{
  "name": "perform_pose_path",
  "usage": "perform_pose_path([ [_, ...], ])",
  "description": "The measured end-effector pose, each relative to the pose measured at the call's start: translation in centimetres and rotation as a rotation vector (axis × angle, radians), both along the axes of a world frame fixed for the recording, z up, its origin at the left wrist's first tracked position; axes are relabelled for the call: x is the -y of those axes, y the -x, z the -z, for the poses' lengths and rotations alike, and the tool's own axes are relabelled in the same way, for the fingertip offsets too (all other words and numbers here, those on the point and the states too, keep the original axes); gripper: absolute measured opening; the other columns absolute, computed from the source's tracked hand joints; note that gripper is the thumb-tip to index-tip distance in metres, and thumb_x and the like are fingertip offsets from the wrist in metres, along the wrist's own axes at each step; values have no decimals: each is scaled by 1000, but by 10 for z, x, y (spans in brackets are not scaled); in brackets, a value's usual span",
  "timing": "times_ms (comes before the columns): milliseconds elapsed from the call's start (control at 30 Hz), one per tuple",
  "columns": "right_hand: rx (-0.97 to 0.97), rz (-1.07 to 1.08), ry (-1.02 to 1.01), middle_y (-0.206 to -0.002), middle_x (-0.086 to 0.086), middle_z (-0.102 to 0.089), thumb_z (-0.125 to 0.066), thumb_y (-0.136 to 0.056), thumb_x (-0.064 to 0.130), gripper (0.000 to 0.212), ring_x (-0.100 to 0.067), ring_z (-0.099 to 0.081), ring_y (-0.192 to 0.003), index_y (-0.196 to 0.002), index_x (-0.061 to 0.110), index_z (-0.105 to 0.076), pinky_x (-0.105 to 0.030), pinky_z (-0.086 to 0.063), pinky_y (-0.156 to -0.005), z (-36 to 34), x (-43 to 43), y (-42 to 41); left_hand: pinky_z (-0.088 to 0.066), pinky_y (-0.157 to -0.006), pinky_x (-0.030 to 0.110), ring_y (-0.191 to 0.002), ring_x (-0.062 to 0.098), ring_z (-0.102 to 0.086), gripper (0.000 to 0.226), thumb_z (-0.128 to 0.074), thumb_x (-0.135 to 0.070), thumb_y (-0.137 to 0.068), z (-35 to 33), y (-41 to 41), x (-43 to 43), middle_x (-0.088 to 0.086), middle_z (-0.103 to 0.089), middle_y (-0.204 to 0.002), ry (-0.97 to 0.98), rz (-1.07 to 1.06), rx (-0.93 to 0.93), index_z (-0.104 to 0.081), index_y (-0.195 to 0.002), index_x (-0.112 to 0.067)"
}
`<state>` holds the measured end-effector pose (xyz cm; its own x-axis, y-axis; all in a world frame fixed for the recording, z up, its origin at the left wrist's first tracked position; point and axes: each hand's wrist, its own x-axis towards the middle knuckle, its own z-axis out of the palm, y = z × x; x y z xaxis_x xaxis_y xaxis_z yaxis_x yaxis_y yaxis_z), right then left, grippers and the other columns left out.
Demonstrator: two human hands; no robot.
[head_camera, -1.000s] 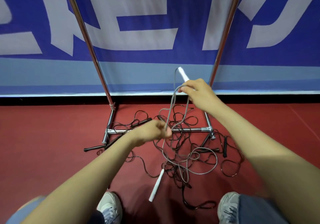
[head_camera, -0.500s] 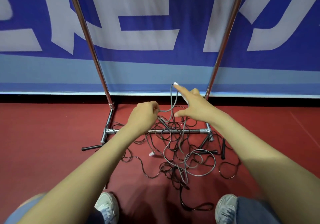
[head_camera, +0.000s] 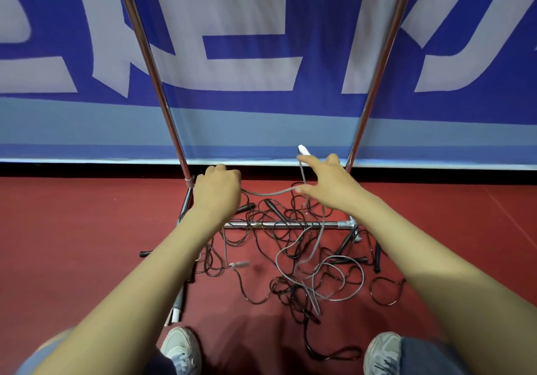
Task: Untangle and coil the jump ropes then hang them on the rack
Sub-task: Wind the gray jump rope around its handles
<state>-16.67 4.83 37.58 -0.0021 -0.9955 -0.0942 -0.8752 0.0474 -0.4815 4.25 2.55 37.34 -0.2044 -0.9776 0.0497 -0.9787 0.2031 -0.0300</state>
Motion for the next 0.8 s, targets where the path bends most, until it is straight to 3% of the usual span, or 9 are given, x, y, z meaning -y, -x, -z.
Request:
perform_pose_path([
  [100, 34, 103, 107, -121, -8, -32, -47, -100, 31, 59, -30, -56, -74, -151, 36, -19, -35, -48, -78, -1, 5, 2, -39, -90, 39, -114, 33, -48, 32, -46, -1, -89, 4, 0, 0, 14, -55, -118, -8, -31, 85, -60, -116, -7],
  [200, 37, 183, 131, -124, -13, -35, -34, -102, 16, 52, -37, -58, -75, -150, 32, -25, -41, -52, -78, 0, 11, 9, -42, -88, 39, -112, 33, -51, 28, -47, -2, -88, 7, -3, 3, 15, -57, -117, -58, -80, 79, -60, -113, -3],
  [267, 64, 134, 77, -123, -12, -37, -37, -101, 11, 48, -29, -54, -67, -145, 30, -37, -34, -52, -71, 1, 12, 13, -45, -82, 38, -104, 33, -57, 23, -50, -5, -89, 8, -3, 7, 14, -62, -112, -102, -79, -153, -65, -107, -4],
  [333, 97, -1, 45, -115, -8, -41, -53, -97, 19, 41, -15, -49, -64, -137, 29, -49, -15, -43, -59, 1, 9, 10, -45, -78, 31, -95, 28, -61, 16, -53, -11, -91, 4, 4, 5, 9, -68, -101, -167, -23, -427, -69, -97, -8],
  [400, 116, -144, 34, -109, -5, -49, -66, -90, 30, 39, -6, -49, -69, -128, 28, -59, -7, -35, -57, 1, 4, 0, -39, -71, 23, -86, 20, -59, 13, -57, -15, -93, -1, 15, -1, 3, -66, -87, -248, 51, -615, -70, -91, -12],
  [500, 146, -209, 29, -106, -4, -59, -65, -90, 36, 27, -14, -54, -92, -115, 29, -66, -21, -35, -73, 9, 2, -16, -36, -59, 15, -74, 9, -53, 14, -62, -20, -92, -5, 25, -7, -1, -65, -81, -284, 137, -793, -72, -92, -11],
  [567, 158, -157, 43, -92, -2, -49, -57, -95, 34, 18, -13, -49, -81, -108, 26, -67, -20, -31, -64, 9, 3, -19, -35, -55, 11, -62, 1, -49, 14, -61, -22, -93, -6, 27, -7, -7, -63, -73, -285, 157, -905, -71, -90, -13],
  [667, 179, -135, 119, -73, -1, -40, -55, -97, 31, 17, -4, -36, -58, -98, 25, -70, -17, -23, -50, 0, 6, -16, -41, -57, 17, -55, 5, -48, 6, -59, -18, -94, -3, 28, -7, -8, -63, -67, -360, 185, -1089, -64, -95, -14],
  [800, 270, -41, 207, -76, 2, -44, -58, -95, 32, 16, -10, -44, -62, -87, 25, -70, -31, -34, -58, -13, 6, -5, -49, -73, 33, -65, 14, -63, 19, -66, -7, -89, 22, 25, -4, 3, -68, -73, -547, 63, -1196, -48, -92, -12],
])
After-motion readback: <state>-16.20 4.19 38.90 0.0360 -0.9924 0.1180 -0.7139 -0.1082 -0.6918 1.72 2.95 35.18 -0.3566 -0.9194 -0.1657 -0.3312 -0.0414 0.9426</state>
